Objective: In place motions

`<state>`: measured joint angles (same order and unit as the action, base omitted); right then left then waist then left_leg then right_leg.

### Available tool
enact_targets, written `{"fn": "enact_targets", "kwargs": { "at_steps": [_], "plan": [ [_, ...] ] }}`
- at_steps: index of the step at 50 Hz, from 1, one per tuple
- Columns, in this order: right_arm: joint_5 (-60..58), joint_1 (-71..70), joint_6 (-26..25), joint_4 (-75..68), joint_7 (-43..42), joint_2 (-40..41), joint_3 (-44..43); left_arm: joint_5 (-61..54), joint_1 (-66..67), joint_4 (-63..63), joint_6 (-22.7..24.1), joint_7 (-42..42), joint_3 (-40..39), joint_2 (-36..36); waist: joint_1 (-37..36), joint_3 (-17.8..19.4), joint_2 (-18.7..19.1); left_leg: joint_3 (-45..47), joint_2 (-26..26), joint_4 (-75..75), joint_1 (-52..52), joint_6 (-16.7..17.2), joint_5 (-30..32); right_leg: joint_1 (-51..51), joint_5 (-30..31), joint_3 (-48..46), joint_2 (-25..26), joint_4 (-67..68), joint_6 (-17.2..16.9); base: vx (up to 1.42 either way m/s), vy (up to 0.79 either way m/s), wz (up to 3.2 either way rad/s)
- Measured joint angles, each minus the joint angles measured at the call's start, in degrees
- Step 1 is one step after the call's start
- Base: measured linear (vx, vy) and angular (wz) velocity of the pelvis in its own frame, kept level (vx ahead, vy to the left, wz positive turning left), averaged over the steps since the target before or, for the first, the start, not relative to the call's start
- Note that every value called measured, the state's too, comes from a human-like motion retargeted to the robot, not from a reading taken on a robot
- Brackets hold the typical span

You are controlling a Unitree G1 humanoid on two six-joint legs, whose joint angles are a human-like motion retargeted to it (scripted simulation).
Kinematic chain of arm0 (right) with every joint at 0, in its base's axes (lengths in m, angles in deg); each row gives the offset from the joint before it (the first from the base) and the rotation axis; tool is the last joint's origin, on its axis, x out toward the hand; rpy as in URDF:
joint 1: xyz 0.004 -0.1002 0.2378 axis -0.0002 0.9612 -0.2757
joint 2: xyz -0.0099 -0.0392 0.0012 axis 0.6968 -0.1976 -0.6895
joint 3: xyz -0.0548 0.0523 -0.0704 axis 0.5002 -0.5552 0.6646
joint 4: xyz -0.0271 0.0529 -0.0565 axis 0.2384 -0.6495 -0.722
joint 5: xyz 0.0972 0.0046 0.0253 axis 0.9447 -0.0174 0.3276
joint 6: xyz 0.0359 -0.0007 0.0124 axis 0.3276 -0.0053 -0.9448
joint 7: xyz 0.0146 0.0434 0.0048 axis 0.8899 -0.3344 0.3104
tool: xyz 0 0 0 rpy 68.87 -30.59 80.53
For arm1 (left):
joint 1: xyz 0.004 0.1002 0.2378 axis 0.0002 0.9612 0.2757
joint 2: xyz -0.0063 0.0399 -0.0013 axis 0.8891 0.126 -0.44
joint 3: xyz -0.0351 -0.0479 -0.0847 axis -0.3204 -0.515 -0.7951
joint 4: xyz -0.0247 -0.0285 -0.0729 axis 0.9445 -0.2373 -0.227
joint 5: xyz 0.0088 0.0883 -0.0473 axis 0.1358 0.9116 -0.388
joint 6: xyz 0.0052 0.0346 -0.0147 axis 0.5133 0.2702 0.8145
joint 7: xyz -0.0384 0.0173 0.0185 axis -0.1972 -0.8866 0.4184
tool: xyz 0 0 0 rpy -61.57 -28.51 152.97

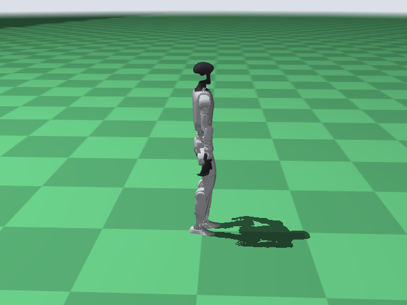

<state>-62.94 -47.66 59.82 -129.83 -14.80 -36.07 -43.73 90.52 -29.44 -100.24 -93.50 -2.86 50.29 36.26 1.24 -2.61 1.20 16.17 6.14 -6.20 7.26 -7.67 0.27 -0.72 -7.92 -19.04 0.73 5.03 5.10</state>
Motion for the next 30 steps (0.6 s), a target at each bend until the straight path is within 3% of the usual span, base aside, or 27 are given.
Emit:
{"fn": "enact_targets", "kwargs": {
  "at_steps": [4,7,10,13,15,17,19,30],
  "plan": [
    [-1.16,0.84,-0.34,-2.37,0.07,-2.44,-1.86,-0.42,-2.69,0.47,0.65,-0.74,2.13,-1.03,-3.37,0.74,-0.84,-3.19,2.03,-0.14,1.62,-0.98,-2.23,0.79,-2.1,-9.15,-2.43,-0.12,-1.25,-0.11,0.26,2.56],
    [-2.01,1.25,-1.4,-4.72,-0.03,-3.94,-3.13,-0.25,-3.58,0.83,1.12,-0.71,2.95,-1.53,-6.57,1.59,-2.54,6.1,0.15,0.11,1.19,-1.32,-6.37,1.44,-3.65,-15.49,-5.04,0.15,-2.43,-0.15,0.22,2.54],
    [-3.55,1.1,-3.1,-6.64,-0.84,-4.79,-4.63,-0.38,-2.9,0.9,1.81,-0.12,3.06,-1.14,-6.8,1.86,-3.82,19.81,-3.8,-0.19,-1.14,0.25,-9.2,2.42,-5.03,-23.16,-6.89,-0.14,-3.8,-0.08,0.2,2.92],
    [-4.49,1.27,-3.66,-6.58,-1.85,-5.11,-5.61,-0.64,-1.59,-1.25,1.65,0.85,1.9,0.33,-5.21,1.31,-4.5,32.21,-7.0,0.54,-4.65,2.59,-8.32,3.84,-6.04,-29.95,-6.95,-1.24,-4.99,0.03,0.14,2.95],
    [-4.42,1.3,-3.43,-6.06,-2.42,-5.16,-6.61,-0.39,-1.05,-3.67,1.09,1.79,0.58,1.44,1.5,-0.05,-3.9,30.01,-8.33,0.11,-6.36,6.53,-8.3,5.23,-6.91,-39.28,-6.65,-1.67,-6.55,0.07,0.14,3.82],
    [-3.91,1.15,-3.12,-5.4,-3.09,-5.4,-6.88,-1.3,1.19,-6.02,0.56,3.06,-2.92,1.96,0.29,-1.01,-3.73,33.16,-8.35,1.97,-6.22,8.06,-3.47,5.62,-7.08,-40.01,-6.31,-1.78,-7.23,0.14,0.12,1.04],
    [-3.05,0.51,-2.95,-4.57,-3.37,-5.44,-7.11,-2.73,3.25,-7.94,0.15,4.28,-6.16,2.36,-4.42,-1.29,-3.52,36.43,-5.97,6.46,-6.09,6.42,-0.05,5.29,-7.1,-36.79,-5.61,-1.54,-7.13,0.11,0.12,-0.43],
    [3.22,-5.0,-0.74,6.05,-1.48,-1.75,-8.17,-4.23,12.25,-8.07,0.22,3.8,-13.03,1.36,-6.33,-1.54,-3.41,33.97,-4.04,7.2,-5.94,5.23,-1.67,6.36,-6.37,-39.08,-6.35,-0.95,-8.36,0.07,0.09,0.16]
  ]
}}
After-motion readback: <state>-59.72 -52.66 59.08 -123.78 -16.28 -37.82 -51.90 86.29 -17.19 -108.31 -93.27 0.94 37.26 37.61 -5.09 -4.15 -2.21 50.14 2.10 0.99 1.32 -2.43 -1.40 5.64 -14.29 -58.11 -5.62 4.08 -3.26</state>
